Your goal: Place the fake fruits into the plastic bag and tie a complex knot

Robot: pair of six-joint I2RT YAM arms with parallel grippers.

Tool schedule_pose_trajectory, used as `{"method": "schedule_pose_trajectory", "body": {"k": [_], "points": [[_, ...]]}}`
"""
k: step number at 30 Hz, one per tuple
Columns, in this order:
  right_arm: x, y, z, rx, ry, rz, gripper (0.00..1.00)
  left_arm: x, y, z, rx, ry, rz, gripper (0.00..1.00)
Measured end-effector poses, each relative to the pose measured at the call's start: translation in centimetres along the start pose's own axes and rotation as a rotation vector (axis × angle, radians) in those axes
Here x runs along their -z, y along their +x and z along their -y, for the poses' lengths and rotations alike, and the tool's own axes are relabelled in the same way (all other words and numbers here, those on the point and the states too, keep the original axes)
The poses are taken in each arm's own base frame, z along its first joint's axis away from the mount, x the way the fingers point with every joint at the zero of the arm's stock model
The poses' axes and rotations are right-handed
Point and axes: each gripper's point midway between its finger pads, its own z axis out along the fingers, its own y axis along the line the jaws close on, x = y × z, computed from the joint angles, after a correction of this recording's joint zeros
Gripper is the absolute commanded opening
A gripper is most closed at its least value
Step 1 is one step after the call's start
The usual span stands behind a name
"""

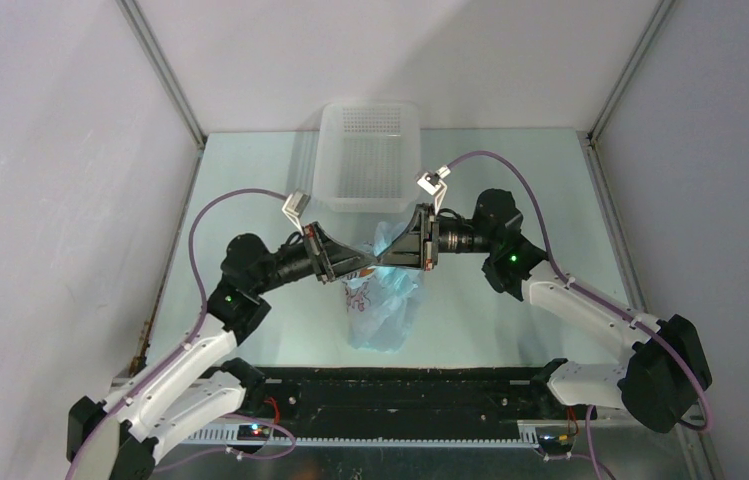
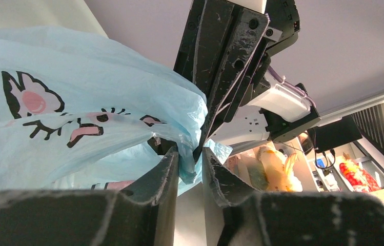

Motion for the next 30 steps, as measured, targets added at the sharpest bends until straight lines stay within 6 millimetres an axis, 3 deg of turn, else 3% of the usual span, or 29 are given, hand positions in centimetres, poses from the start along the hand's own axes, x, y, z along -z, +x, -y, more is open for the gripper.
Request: {"method": "schedule_pose_trajectory", "body": {"k": [8,12,17,30], "points": [[0.01,0.05,0.05,-0.004,0.003,-0.002,0.00,0.20,-0.14,-0.03,-0.010,-0.004,0.016,0.17],[0.01,0.06,0.06,-0.003,0.003,-0.002,0.00,0.36,-0.15,-0.08,-0.019,-0.002,0.022,0.30],[0.01,0.05,0.07,-0.003,0.003,-0.001,0.00,0.45,-0.22,0.14,-0.028,0.011,0.029,0.31],[0.02,0.00,-0.05,-0.001,-0.002,-0.001,0.00,0.60,-0.07,0.71,-0.049,0.039,0.021,0.12]]}}
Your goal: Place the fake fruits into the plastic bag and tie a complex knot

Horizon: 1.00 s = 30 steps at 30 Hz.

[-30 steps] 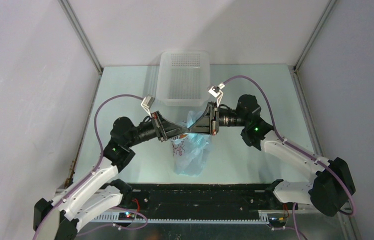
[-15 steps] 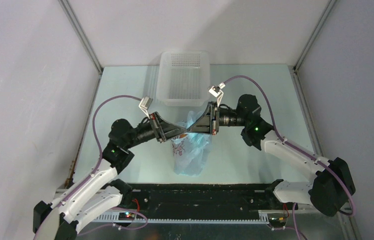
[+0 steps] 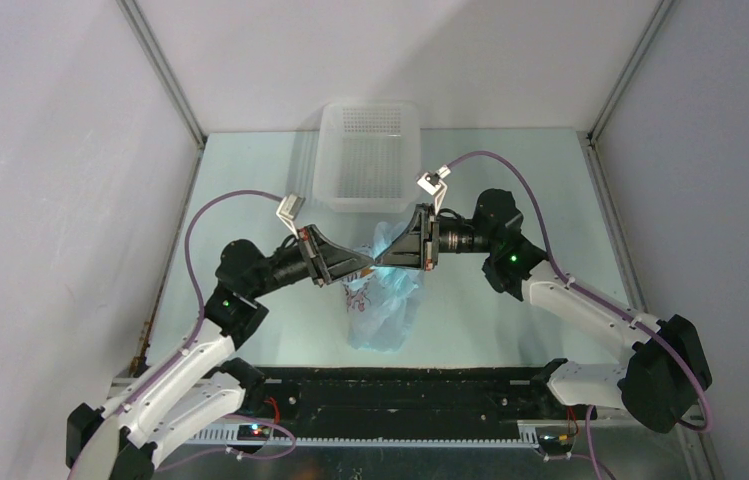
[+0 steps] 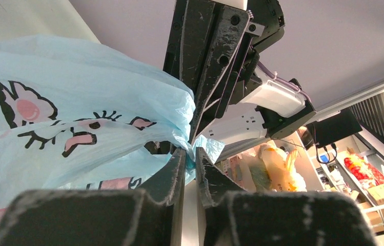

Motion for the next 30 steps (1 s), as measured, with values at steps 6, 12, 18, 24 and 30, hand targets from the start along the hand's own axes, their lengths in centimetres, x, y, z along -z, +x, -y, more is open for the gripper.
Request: {"method": "schedule_pose_trajectory", "body": {"k": [6,12,18,24,30], "points": [[0.0,0.1,0.0,-0.002,0.000,-0.003,0.00,0.1,0.2,-0.4,0.007,-0.009,-0.003,0.11],[0.0,0.3,0.0,-0.008,0.005,-0.008,0.00,0.1,0.3,-0.5,0.006,-0.011,-0.005,0.00],[0.2,0.3,-0.2,-0.010,0.006,-0.010,0.29,0.3,0.4,-0.5,-0.029,-0.003,-0.002,0.00],[0.8,0.1,-0.7,-0.002,0.035,0.005,0.68,0.4,0.6,-0.9,-0.066,-0.012,-0.006,0.00],[2.5,0.5,-1.3,0.002,0.128,0.021,0.74,0.5,0.9,-1.6,-0.084,-0.037,-0.015,0.00]]}}
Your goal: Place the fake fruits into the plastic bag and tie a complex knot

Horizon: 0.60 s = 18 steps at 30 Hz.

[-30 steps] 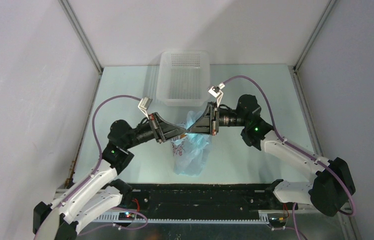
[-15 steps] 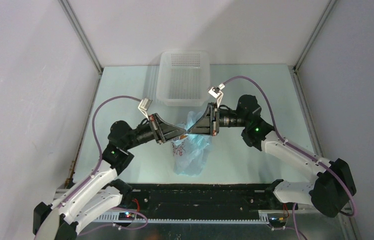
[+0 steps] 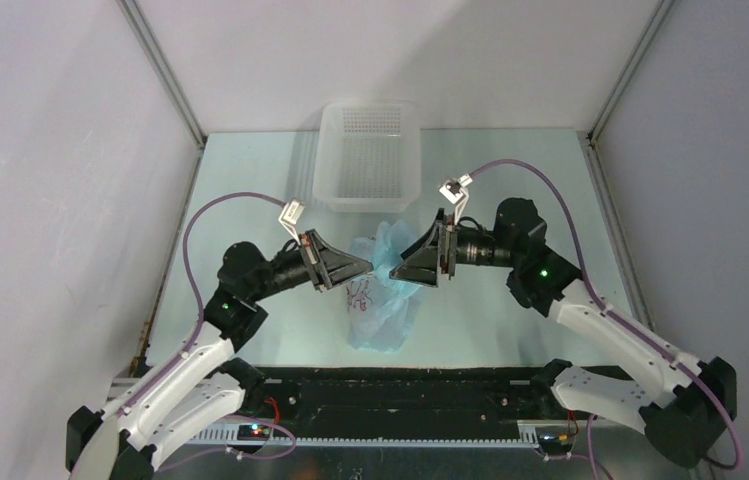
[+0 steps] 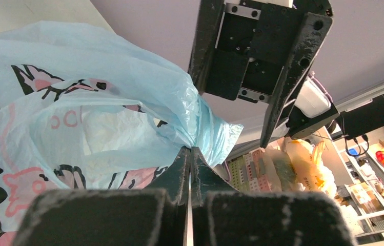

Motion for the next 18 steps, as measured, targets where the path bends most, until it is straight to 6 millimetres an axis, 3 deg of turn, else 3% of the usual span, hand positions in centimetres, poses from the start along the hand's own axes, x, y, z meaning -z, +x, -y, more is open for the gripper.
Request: {"method": "schedule_pose_trajectory", "body": {"k": [9,18], "points": [[3.3,1.6,-0.5,-0.017,0.154,0.003,0.70,0.1,0.1,-0.8,-0.007,-0.039,0.007,0.00],[3.1,3.7,-1.1,-0.033,0.194,-0.039,0.52,0.2,0.2,-1.5,-0.009,-0.070,0.008,0.00]]}}
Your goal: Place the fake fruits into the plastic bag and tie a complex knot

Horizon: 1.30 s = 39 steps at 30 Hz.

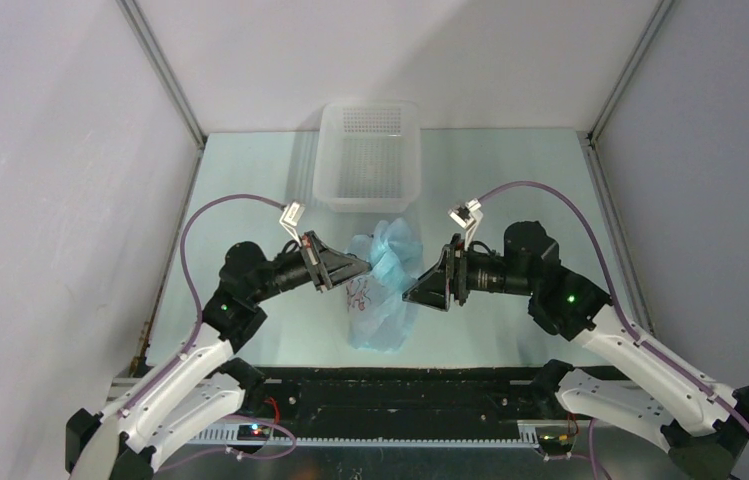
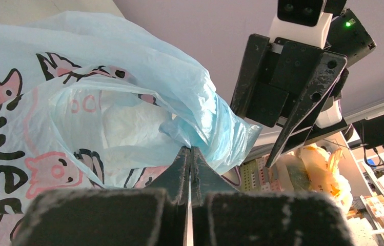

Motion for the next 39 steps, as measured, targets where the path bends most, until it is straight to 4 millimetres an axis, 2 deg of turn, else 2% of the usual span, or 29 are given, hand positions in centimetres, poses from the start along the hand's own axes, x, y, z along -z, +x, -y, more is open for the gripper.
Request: {"method": "schedule_pose_trajectory", "body": {"k": [3,5,7,8,10,14,17,21,24,30,33,36,39], "points": [[-0.2,-0.1,0.1,0.000,0.009,0.006,0.48,0.0,0.1,-0.2,0.001,-0.010,-0.005,0.00],[-0.3,-0.2,0.3,0.000,0.014,0.011,0.41,0.1,0.2,-0.3,-0.004,-0.013,-0.007,0.00],[-0.6,-0.5,0.5,0.002,0.019,0.019,0.28,0.1,0.2,-0.4,-0.009,-0.017,-0.010,0.00],[-0.7,-0.5,0.5,0.003,0.021,0.022,0.14,0.1,0.2,-0.4,-0.010,-0.017,-0.010,0.00],[-0.8,-0.7,0.7,0.006,0.023,0.027,0.00,0.2,0.2,-0.3,-0.017,-0.018,-0.008,0.00],[-1.0,-0.9,1.0,0.005,0.039,0.037,0.00,0.4,-0.5,-0.3,-0.044,-0.044,0.020,0.00],[-1.0,-1.0,1.8,0.000,0.080,0.051,0.00,0.9,-1.8,-0.6,-0.087,-0.103,0.086,0.00],[-0.7,-0.8,3.8,-0.017,0.183,0.058,0.00,1.7,-3.6,-1.2,-0.150,-0.191,0.168,0.00],[-0.5,-0.3,5.5,-0.028,0.258,0.053,0.00,2.3,-4.7,-2.3,-0.184,-0.274,0.221,0.00],[-0.3,2.3,9.0,-0.074,0.372,0.000,0.00,3.5,-5.9,-5.5,-0.234,-0.442,0.282,0.00],[-0.2,3.7,10.1,-0.094,0.408,-0.033,0.00,3.8,-6.0,-6.2,-0.255,-0.477,0.283,0.00],[-0.1,3.9,10.3,-0.098,0.411,-0.040,0.00,3.7,-5.9,-6.1,-0.260,-0.474,0.264,0.00],[-0.2,3.7,10.2,-0.093,0.404,-0.035,0.14,3.2,-5.8,-5.2,-0.263,-0.436,0.243,0.04]]}}
